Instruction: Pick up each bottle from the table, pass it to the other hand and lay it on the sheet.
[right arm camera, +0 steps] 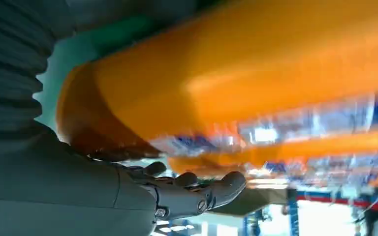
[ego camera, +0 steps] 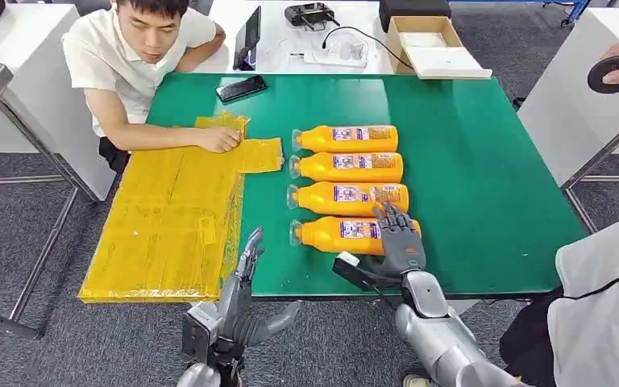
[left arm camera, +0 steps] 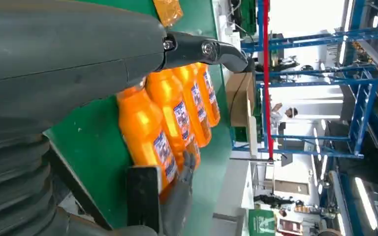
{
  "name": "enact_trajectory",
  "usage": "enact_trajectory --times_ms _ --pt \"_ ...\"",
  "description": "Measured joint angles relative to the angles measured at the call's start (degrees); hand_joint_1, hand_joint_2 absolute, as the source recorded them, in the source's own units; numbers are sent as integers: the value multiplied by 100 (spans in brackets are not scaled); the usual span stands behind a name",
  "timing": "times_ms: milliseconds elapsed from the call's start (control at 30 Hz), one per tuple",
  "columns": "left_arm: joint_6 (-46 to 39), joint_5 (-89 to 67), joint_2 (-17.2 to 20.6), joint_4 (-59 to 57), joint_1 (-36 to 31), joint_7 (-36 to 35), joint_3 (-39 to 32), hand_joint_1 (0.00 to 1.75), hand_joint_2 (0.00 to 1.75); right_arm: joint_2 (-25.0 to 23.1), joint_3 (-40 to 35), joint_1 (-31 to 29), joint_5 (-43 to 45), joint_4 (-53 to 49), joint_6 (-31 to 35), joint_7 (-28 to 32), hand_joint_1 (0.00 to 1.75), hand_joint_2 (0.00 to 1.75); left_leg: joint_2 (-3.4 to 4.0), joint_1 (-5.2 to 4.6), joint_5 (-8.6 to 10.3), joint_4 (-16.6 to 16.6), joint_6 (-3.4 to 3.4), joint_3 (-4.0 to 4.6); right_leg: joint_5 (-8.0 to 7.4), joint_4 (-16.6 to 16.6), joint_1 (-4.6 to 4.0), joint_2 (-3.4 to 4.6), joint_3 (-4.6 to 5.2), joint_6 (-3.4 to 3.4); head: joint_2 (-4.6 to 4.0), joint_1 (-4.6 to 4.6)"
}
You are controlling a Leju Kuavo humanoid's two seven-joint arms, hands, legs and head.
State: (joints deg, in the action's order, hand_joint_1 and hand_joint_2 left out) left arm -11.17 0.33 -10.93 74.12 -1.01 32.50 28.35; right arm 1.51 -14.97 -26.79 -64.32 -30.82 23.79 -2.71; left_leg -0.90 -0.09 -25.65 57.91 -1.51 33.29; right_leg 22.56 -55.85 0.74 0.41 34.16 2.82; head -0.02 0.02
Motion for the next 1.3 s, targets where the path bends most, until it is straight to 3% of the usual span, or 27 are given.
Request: enact_trajectory --times_ms 300,600,767,1067,1300 --pt "236 2 -39 157 68 -129 -24 0 175 57 -79 -217 -64 48 -533 -29 175 175 -1 -1 0 0 0 -26 0 3 -1 -1 -23 0 2 0" --pt "335 17 -44 201 61 -147 -77 0 175 127 -70 -296 358 48 -881 404 175 175 1 -1 -2 0 0 -45 1 5 -1 0 -32 -1 0 0" --pt "354 92 -44 201 40 -136 -103 0 175 149 -11 -286 691 61 -919 857 175 175 8 -1 -2 -1 0 -54 0 6 -2 2 -43 -1 2 0" --pt "273 216 -42 251 105 39 -173 0 175 114 319 19 1905 -135 -923 2283 175 175 31 2 -6 -1 2 -53 -2 5 -7 22 -43 -2 0 0" --pt "-117 511 -26 358 194 157 -258 0 175 -15 339 552 2526 -887 -711 2660 175 175 31 8 -5 -1 2 -27 -1 2 -10 21 -21 -3 0 0"
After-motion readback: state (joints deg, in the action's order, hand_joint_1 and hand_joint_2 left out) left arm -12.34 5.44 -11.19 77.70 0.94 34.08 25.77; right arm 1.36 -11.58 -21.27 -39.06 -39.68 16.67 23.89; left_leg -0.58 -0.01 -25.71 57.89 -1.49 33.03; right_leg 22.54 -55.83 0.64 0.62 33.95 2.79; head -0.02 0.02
